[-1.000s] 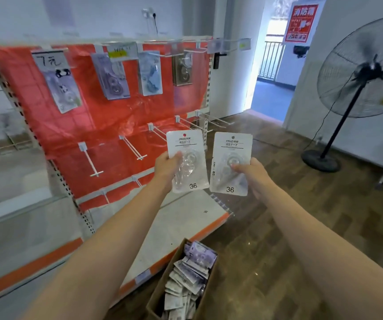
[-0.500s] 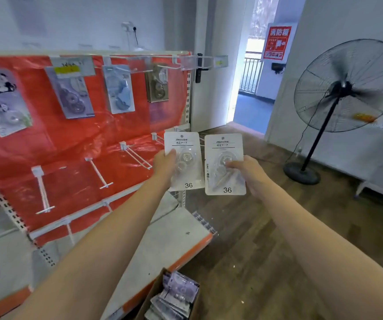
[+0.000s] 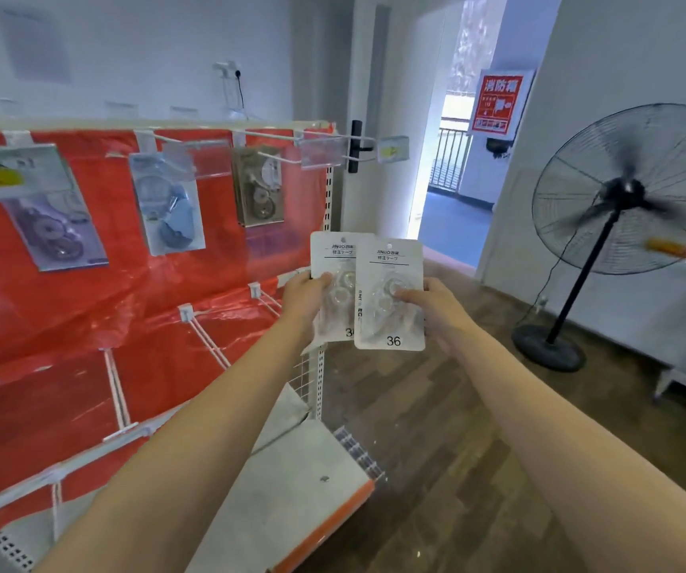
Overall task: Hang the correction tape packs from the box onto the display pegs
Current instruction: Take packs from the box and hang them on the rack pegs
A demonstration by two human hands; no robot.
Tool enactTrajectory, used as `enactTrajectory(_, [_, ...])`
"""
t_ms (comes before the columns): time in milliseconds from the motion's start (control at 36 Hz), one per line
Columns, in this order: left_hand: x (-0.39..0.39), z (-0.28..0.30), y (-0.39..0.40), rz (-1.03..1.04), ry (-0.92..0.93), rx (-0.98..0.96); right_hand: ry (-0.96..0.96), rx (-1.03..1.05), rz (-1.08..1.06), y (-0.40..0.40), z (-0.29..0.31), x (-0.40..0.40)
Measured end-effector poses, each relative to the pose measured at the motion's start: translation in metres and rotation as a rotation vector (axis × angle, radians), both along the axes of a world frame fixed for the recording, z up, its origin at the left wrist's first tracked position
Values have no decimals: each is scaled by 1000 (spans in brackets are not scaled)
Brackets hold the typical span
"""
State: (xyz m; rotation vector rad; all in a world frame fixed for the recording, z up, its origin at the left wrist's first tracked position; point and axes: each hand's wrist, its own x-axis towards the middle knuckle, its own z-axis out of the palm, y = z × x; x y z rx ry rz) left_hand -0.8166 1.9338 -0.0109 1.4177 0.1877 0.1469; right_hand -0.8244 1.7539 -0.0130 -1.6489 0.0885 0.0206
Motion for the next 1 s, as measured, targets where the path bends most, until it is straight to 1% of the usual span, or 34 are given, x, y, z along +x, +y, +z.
enactTrajectory(139, [35,1,4,-35,19,-41,-42,14,52,-1,1,33])
enactTrajectory(278, [47,7,-10,-130,-4,-73,-78,-44,154,-4,5,66])
enactTrajectory(333, [54,9,-16,-124,-18,-85,-97,-74,165,-7,7,80])
enactTrajectory(389, [65,10,-20,-58,-33,-73,-107,-100,183,-13,11,96])
enactTrajectory(444, [82,10,-22,38,-31,-60,-127,-100,178,-19,19,113])
enactTrajectory(500, [96,11,-26,91,-48,-67,-131,-82,164,-26,28,132])
enactTrajectory(583, [109,18,-35,168,-69,-110,-135,-47,208,-31,36,165])
enactTrajectory(750, [139,22,-44,324,-90,-137,-224,-22,284,-39,41,231])
enactTrajectory(833, [146,27,-50,383,-106,-145,-236,-19,281,-41,47,243])
enactTrajectory(917, [150,29,-57,412,-125,-115,-236,-38,286,-44,54,242])
enactTrajectory(1000, [157,26,-58,457,-131,-86,-250,-13,316,-45,57,244])
